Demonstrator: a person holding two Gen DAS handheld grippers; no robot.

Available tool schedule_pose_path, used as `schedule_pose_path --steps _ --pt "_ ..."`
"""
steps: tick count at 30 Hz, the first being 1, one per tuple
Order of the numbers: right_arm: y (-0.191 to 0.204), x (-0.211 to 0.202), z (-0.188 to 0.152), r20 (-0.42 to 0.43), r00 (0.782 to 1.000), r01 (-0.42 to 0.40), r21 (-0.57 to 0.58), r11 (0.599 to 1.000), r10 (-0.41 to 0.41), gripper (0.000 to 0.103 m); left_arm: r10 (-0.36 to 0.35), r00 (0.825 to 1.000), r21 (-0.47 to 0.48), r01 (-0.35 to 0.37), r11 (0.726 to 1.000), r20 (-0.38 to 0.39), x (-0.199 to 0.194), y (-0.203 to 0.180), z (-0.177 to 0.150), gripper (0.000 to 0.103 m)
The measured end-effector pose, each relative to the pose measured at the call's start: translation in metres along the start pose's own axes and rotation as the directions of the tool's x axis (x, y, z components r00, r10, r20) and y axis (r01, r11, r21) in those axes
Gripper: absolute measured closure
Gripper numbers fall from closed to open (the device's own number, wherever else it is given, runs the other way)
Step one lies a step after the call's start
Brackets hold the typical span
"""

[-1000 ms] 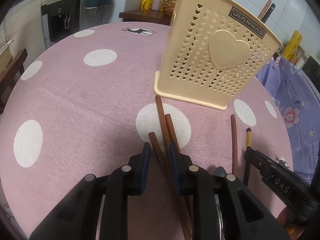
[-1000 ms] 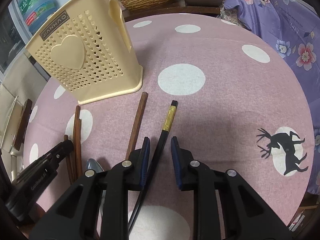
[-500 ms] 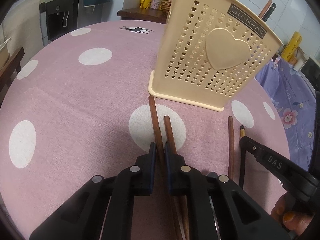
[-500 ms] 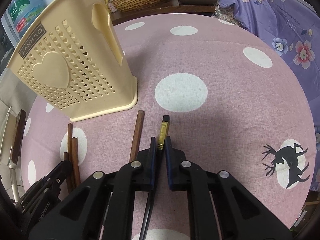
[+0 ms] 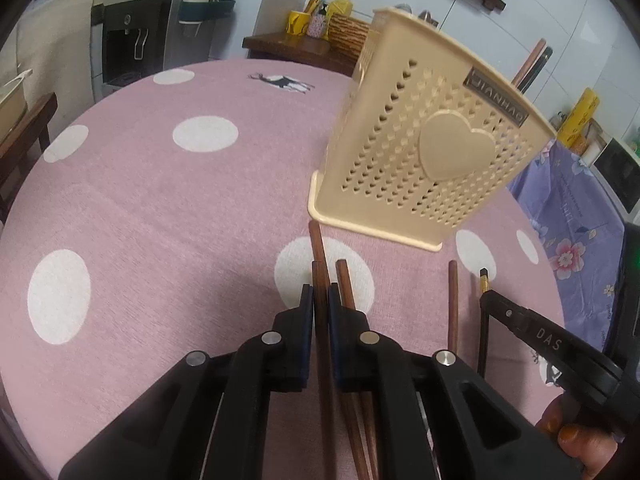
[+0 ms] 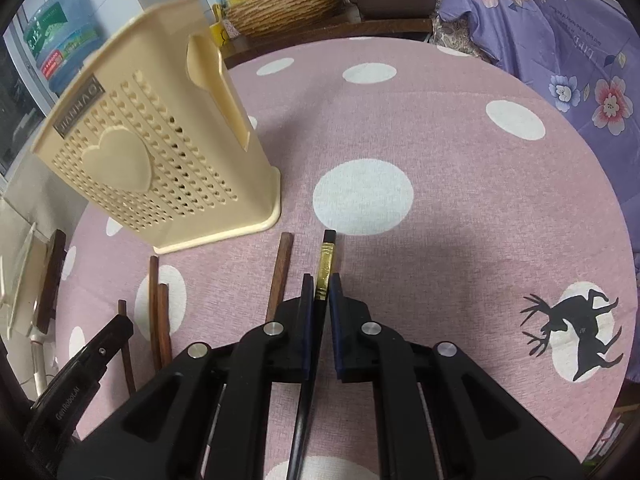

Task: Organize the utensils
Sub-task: 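Lift both chopsticks and carry them above the beige caddy with both tools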

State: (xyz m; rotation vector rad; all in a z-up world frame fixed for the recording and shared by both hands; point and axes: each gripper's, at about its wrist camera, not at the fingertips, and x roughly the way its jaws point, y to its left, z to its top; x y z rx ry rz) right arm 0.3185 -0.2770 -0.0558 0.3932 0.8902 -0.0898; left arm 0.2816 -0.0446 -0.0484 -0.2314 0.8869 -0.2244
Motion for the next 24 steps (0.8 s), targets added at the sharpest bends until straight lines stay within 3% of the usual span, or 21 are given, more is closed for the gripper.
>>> schedule_pose_path --steps 9,24 --pt "0.006 -0.058 0.014 0.152 0.987 -0.033 -0.071 0.997 0.043 0.095 -0.018 0.992 0.041 0.012 0.999 0.128 -0.045 -0.005 0.023 0.095" --pt "0.005 -0.156 0.041 0.334 0.936 -0.064 -0.155 0.986 0.114 0.095 -0.012 0.941 0.127 -0.033 0.991 0.338 -0.122 -0.01 0.064 0.095"
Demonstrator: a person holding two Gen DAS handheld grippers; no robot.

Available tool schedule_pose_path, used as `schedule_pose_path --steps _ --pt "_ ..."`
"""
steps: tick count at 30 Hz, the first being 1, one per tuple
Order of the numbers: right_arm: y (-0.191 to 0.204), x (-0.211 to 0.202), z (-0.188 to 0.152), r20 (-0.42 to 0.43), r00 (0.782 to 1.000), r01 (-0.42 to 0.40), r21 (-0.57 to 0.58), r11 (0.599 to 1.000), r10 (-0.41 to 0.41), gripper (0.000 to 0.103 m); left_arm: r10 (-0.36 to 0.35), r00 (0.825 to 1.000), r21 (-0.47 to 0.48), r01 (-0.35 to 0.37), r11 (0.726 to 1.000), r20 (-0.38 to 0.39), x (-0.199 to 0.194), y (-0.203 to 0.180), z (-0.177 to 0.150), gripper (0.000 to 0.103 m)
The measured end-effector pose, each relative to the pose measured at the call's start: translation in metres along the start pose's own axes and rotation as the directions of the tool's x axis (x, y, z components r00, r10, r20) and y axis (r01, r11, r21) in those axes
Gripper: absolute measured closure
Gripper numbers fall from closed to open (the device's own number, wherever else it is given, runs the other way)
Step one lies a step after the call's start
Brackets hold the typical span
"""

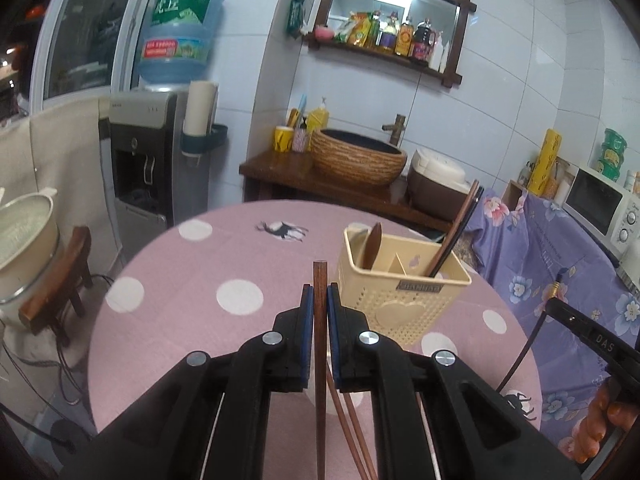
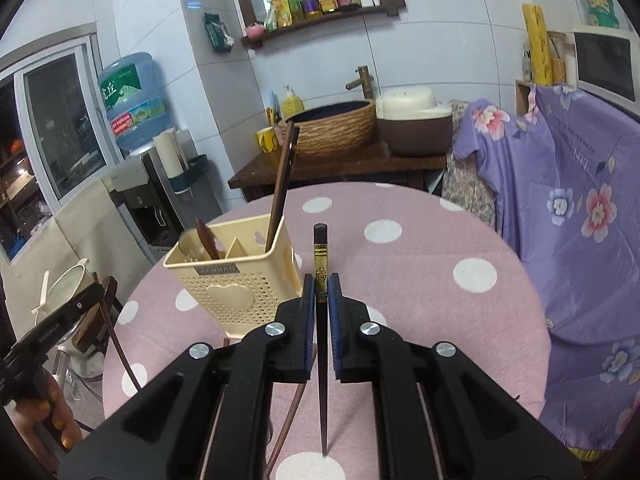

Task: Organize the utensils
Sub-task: 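Lift both chopsticks and carry them above the beige caddy with both tools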

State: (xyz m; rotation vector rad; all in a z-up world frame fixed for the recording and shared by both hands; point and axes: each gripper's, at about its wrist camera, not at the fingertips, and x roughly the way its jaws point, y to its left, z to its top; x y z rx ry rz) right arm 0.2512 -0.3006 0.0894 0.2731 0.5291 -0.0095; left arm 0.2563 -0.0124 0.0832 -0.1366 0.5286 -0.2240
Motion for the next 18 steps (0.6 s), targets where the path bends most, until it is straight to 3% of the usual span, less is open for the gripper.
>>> schedule_pose_path --steps 5,18 --pt "0.004 -0.012 0.007 0.021 1.0 -0.012 -0.019 1.0 0.012 0.095 0.025 0.999 0.015 -0.026 1.0 0.048 -0.01 -0.001 0.01 0.095" --pt "0.014 -0.015 0.023 0.008 1.0 -0.026 -0.062 0.998 0.026 0.096 0.002 0.996 0.027 -0.005 1.0 0.085 -0.019 -0.007 0.032 0.095"
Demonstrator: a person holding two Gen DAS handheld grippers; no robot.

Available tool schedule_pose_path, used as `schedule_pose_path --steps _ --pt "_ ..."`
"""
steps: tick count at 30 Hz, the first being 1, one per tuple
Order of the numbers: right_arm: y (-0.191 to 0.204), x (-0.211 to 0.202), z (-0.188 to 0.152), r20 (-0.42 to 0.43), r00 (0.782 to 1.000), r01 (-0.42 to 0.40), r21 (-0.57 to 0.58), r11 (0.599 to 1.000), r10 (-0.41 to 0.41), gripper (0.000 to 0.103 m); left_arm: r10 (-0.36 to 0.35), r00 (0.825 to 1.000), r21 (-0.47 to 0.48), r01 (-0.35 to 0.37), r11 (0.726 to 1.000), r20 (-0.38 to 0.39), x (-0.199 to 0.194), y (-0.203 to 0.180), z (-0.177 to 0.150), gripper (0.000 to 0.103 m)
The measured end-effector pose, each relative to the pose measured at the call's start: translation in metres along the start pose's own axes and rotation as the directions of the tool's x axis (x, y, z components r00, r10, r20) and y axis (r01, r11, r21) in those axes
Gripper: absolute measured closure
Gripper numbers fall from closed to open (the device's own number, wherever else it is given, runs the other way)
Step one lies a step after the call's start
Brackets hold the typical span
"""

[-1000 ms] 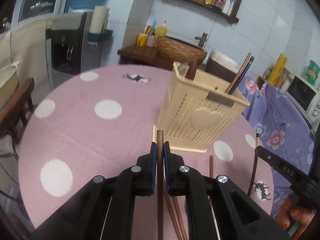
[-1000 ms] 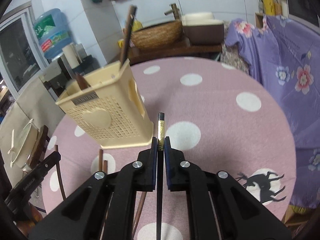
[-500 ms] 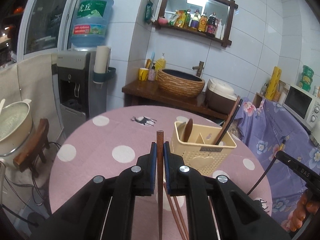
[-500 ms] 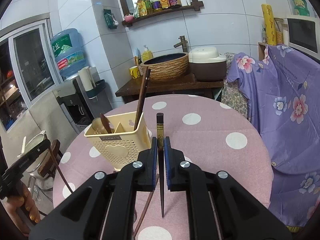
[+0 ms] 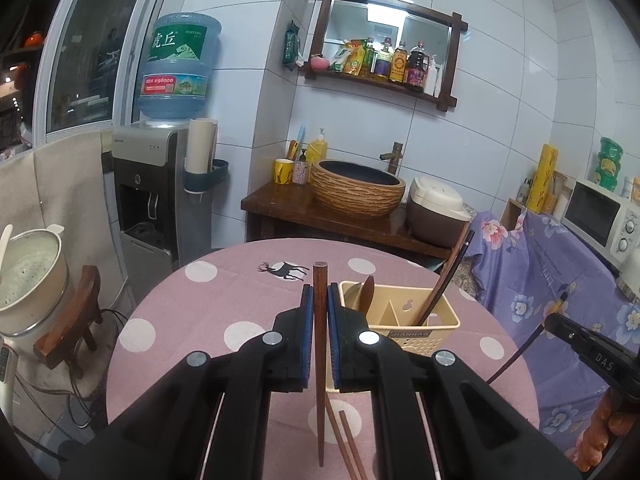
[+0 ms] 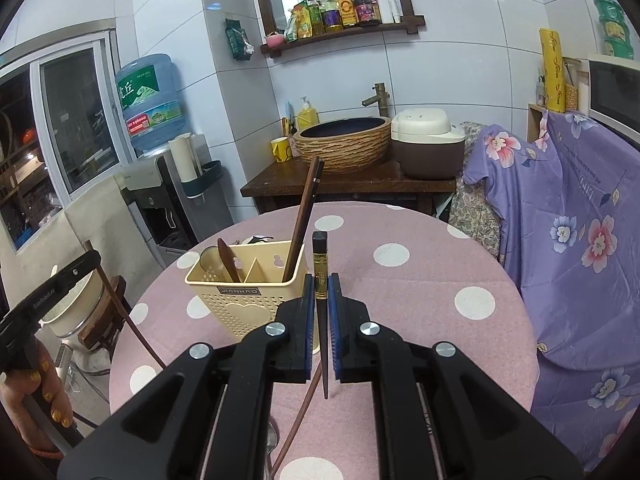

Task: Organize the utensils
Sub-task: 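Lift both chopsticks and carry them above the beige caddy with both tools, then lower both chopsticks into the caddy and open both tools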

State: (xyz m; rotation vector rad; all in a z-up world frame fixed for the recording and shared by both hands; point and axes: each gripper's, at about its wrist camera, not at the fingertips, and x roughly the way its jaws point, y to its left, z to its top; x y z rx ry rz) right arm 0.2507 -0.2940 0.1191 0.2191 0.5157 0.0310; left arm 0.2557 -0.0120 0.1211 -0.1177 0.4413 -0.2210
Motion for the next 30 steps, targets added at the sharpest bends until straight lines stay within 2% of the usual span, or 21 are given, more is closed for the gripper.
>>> schedule_pose_path --steps 7,11,15,20,24,30 --pt "0.006 -0.014 0.033 -0.015 0.997 -0.076 -0.007 0.997 0.076 0.096 -0.072 0.997 -0.002 0.072 0.997 0.007 -0.01 -0.007 0.03 0.095" --pt "0.022 -0.031 0.066 0.038 0.993 -0.108 -0.031 0.994 0.109 0.096 -0.092 0.994 0.001 0.093 0.996 0.056 -0.018 -0.02 0.068 0.095" --pt "0.037 -0.042 0.105 0.117 0.989 -0.093 -0.034 0.995 0.096 0.096 -0.074 0.992 -0.023 0.076 0.997 0.1 -0.013 -0.032 0.106 0.095" --pt "0.046 -0.031 0.138 0.153 0.986 -0.062 -0.011 0.998 0.063 0.096 -0.015 0.984 -0.045 0.023 0.999 0.18 0.002 -0.047 0.136 0.095" --pt "0.044 -0.006 0.142 0.146 0.989 -0.034 0.013 0.999 0.032 0.096 0.018 0.986 -0.038 -0.011 0.999 0.169 0.027 -0.055 0.133 0.095" --pt "0.04 0.039 0.117 0.07 0.997 -0.03 0.039 0.999 0.027 0.096 0.047 0.994 -0.061 -0.042 0.997 0.098 0.066 -0.047 0.1 0.095"
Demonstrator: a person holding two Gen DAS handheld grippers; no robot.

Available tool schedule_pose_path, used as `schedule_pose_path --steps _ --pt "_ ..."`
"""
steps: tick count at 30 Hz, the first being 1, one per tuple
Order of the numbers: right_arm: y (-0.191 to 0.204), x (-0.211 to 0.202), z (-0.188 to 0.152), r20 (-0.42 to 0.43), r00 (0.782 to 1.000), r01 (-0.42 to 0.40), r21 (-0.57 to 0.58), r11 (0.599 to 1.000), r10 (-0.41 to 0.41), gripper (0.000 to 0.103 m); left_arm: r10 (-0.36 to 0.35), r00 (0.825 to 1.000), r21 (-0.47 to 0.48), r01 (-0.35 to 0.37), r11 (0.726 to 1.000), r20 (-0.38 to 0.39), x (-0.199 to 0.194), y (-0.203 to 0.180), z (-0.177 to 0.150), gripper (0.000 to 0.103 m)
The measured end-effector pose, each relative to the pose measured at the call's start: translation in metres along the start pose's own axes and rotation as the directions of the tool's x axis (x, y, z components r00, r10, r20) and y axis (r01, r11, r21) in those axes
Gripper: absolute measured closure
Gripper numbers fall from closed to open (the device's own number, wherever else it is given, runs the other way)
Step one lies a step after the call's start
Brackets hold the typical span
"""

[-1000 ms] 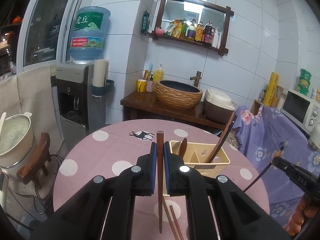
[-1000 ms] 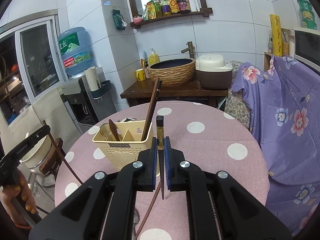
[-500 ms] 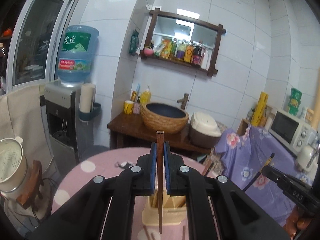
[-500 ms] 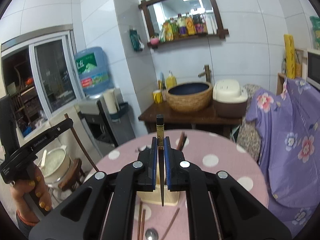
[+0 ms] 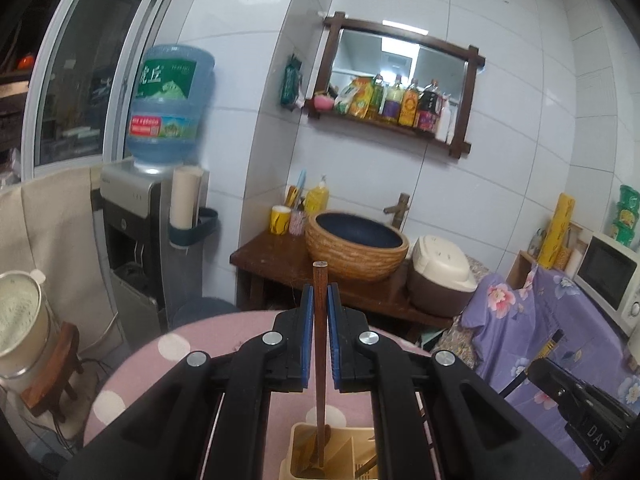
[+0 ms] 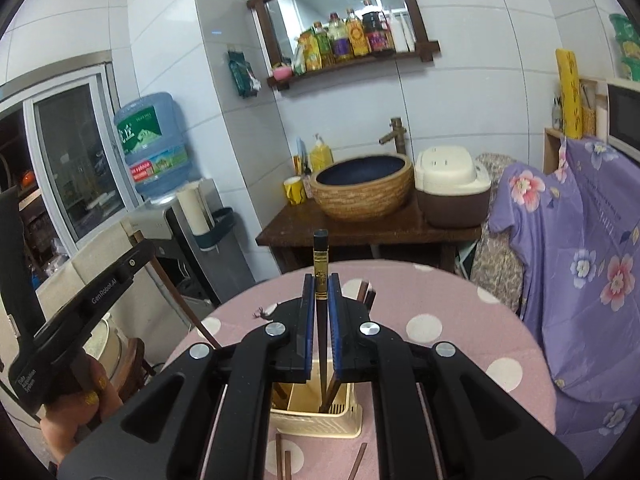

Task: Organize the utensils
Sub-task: 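Lower both chopsticks into the caddy and open both tools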

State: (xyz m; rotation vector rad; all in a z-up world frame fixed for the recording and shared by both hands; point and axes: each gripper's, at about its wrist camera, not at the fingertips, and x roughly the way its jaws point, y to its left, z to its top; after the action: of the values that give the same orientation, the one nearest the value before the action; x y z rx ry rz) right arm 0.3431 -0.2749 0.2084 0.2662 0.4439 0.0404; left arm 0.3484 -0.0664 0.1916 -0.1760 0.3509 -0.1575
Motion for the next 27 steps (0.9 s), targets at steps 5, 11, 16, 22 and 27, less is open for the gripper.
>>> schedule_pose_path --steps 5,11,16,22,27 --pt "-0.005 0.027 -0.029 -0.063 0.998 -0.004 0.009 1.0 0.005 0.095 0.006 0.997 -0.003 -0.006 1.0 -0.079 0.024 0.007 -0.035 0.095" --pt "-0.012 0.044 -0.048 -0.104 0.995 0.001 0.026 1.0 0.002 0.095 0.008 0.992 -0.005 -0.008 1.0 -0.127 0.037 0.013 -0.056 0.095" --pt "-0.014 0.048 -0.057 -0.108 0.994 0.007 0.029 1.0 -0.004 0.095 0.005 0.988 -0.002 -0.005 1.0 -0.152 0.044 0.013 -0.065 0.095" --pt "-0.014 0.048 -0.06 -0.095 0.995 0.011 0.029 1.0 -0.009 0.095 0.015 0.989 0.02 -0.012 1.0 -0.147 0.046 0.01 -0.071 0.095" --pt "-0.019 0.05 -0.061 -0.097 0.995 0.011 0.04 0.999 -0.007 0.095 0.004 0.989 0.029 0.001 1.0 -0.151 0.043 0.007 -0.071 0.095"
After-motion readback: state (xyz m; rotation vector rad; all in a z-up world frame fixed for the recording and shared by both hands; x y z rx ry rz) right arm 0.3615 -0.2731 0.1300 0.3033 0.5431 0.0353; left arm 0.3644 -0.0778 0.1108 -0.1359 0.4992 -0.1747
